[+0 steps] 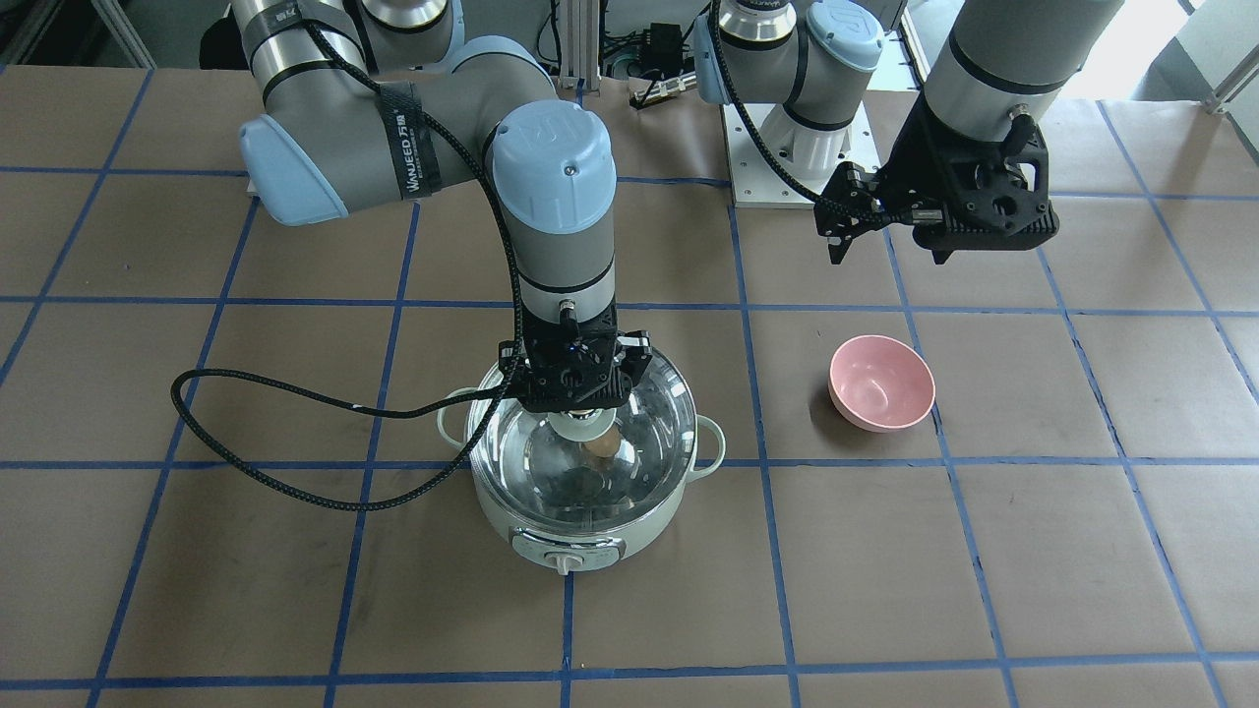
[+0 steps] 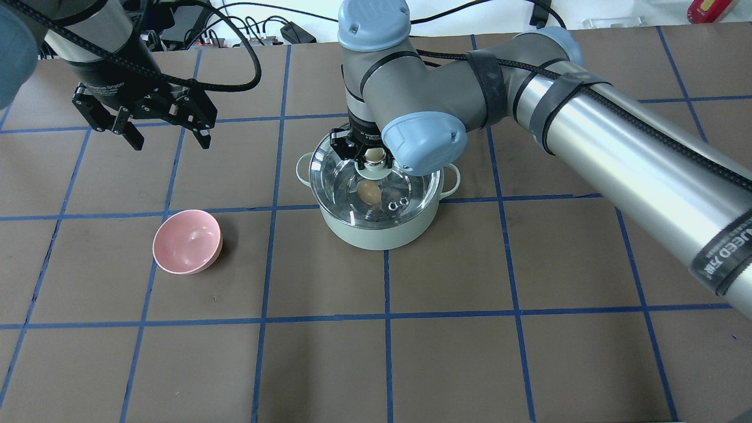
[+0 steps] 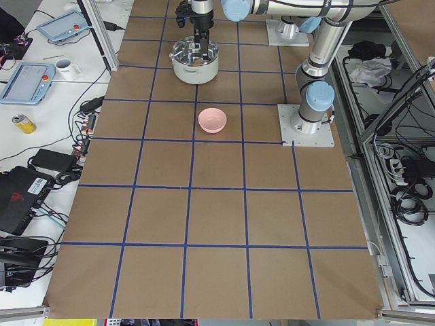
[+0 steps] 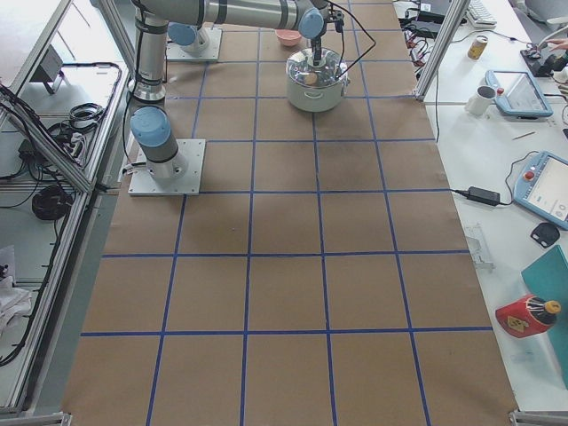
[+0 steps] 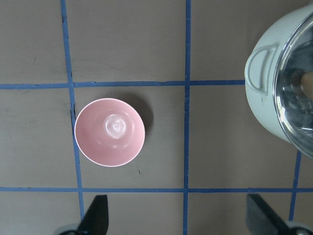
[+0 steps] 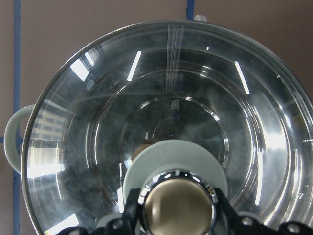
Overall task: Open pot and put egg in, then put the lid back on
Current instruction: 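Lower the glass lid onto the pot with the right gripper and seat it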
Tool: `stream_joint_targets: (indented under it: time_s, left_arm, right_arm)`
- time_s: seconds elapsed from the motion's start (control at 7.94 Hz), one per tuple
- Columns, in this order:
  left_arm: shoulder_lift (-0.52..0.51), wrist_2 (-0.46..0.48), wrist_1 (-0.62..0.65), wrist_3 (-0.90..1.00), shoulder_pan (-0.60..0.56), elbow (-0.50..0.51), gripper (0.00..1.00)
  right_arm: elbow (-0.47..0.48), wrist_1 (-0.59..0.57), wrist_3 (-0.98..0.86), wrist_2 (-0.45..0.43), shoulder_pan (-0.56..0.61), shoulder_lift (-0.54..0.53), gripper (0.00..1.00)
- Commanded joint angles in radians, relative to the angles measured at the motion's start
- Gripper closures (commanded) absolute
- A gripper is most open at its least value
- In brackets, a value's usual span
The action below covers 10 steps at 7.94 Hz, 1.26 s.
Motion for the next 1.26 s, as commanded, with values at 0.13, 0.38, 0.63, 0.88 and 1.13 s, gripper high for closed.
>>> stream_joint_targets:
  time_s: [0.13, 0.38, 0.63, 0.88, 1.13]
  left_arm:
    - [0.0, 0.0, 0.0, 0.0, 0.0, 0.0, 0.0]
    - [0.0, 0.0, 0.0, 0.0, 0.0, 0.0, 0.0]
    - [0.0, 0.0, 0.0, 0.0, 0.0, 0.0, 0.0]
    - [0.0, 0.0, 0.0, 0.001, 0.0, 0.0, 0.0]
    - [0.0, 0.0, 0.0, 0.001, 0.0, 0.0, 0.0]
  right_arm:
    - [0.0, -0.018, -0.016, -0.008, -0.003, 0.003, 1.0]
    - [0.001, -0.016, -0.069, -0.06, -0.004, -0.002, 0.09]
    - [0.001, -0.01, -0.063, -0.048, -0.004, -0.008, 0.0]
    - [0.0, 0.002, -0.043, -0.04, -0.004, -0.046, 0.0]
    - [-0.008, 0.024, -0.022, -0.027, -0.023, -0.075, 0.0]
